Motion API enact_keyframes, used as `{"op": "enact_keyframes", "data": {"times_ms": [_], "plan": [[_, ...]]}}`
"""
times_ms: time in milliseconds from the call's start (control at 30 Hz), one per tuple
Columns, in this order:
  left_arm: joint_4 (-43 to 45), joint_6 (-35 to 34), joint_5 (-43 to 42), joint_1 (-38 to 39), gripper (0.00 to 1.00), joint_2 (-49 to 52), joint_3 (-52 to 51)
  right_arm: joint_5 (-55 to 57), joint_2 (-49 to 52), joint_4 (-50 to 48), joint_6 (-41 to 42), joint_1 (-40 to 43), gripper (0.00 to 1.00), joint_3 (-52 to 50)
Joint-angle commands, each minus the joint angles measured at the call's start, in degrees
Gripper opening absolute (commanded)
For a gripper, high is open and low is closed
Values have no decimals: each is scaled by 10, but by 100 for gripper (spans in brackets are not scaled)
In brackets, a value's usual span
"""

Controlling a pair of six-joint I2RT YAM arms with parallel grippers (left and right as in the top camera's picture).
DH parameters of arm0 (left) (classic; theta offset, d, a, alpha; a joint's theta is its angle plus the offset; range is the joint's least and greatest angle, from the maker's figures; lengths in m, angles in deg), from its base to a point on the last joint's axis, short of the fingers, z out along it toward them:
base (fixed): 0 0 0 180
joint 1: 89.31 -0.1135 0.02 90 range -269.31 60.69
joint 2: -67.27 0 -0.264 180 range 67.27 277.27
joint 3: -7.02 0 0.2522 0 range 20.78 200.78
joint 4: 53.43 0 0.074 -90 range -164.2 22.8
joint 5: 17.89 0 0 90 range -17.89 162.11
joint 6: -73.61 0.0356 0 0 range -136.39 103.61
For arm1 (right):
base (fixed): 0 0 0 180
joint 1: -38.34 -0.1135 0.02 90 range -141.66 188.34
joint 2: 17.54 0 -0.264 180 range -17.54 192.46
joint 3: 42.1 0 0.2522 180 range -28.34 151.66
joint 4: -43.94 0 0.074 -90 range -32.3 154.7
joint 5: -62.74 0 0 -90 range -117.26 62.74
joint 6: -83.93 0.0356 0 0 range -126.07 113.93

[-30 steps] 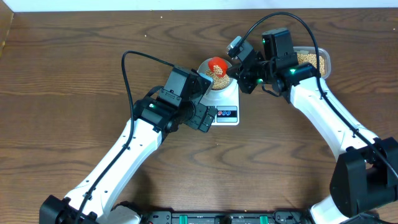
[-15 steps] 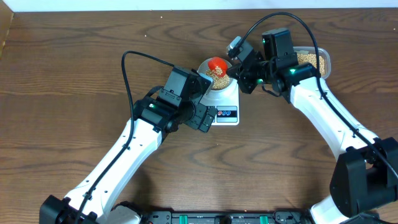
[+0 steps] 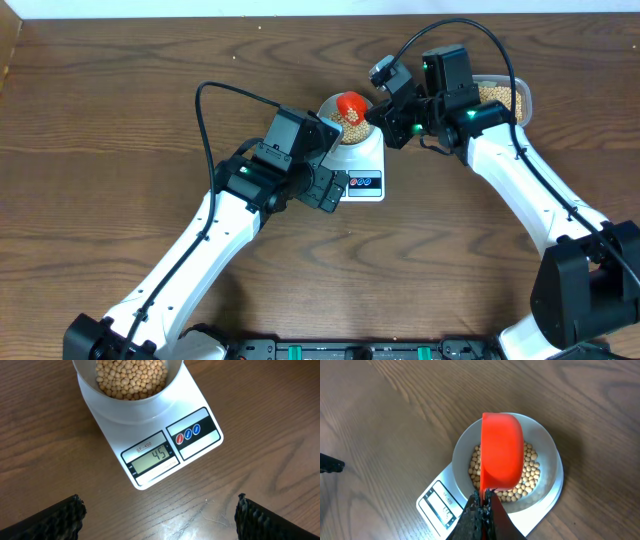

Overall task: Scoop item into bowl and weigh 50g on scale
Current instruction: 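Keep tilting the red scoop over the bowl, adding soybeans gradually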

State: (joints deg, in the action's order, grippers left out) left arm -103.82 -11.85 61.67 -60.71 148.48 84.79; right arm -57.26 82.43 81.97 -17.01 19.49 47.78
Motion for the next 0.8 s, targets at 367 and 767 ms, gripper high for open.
{"op": "enact_keyframes", "data": {"times_ms": [367,767], "plan": [[0,4,-5,-3,98,-5,1,-5,-14,-1,9,5,1,0],[0,4,-5,-3,98,-5,1,47,-14,-3,-87,-14,1,0]]}}
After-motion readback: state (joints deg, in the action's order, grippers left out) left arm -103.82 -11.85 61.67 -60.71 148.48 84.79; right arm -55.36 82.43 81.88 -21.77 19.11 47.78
